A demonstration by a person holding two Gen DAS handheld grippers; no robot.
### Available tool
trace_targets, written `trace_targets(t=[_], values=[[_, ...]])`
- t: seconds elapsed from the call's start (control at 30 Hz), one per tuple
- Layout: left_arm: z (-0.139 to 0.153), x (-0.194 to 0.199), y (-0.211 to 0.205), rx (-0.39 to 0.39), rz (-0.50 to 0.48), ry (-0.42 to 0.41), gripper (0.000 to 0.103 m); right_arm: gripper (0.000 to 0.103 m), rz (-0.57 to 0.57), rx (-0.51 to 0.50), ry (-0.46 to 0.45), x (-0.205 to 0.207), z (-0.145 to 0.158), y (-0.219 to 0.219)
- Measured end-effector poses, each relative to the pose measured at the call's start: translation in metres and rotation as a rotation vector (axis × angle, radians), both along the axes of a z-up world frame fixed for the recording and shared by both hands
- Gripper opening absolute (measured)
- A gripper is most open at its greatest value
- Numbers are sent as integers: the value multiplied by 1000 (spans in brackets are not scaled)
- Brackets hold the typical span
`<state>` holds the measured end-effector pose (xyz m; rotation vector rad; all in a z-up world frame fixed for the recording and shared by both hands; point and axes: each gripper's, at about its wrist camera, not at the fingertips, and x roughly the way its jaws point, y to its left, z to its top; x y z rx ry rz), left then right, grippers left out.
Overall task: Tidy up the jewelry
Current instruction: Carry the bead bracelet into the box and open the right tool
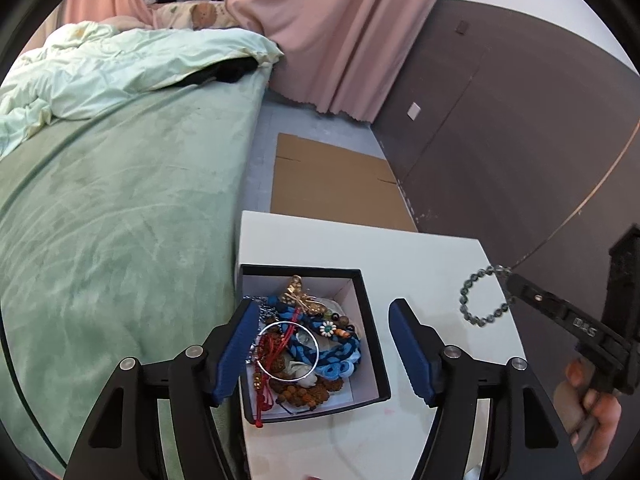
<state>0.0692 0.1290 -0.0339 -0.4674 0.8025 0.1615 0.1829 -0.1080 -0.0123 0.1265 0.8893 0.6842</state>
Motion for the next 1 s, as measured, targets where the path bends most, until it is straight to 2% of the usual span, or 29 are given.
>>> trace_targets(t=[0.1,0.23,0.53,0.9,0.97,1.0], values=[[1,-3,5,-16,24,-17,86,11,27,46,1,-7,5,7],[3,-7,14,-75,27,-40,88,11,67,102,13,-16,6,18],[14,-17,29,-88,40,-75,88,11,194,218,58,-37,6,56],[22,-28,53,-79,72,-90,88,12,286,242,96,-50,-5,100],[21,-28,55,-86,66,-89,88,12,260,191,72,-49,-8,107],[21,-28,55,-86,66,-87,88,22,252,146,70,-48,-12,113]])
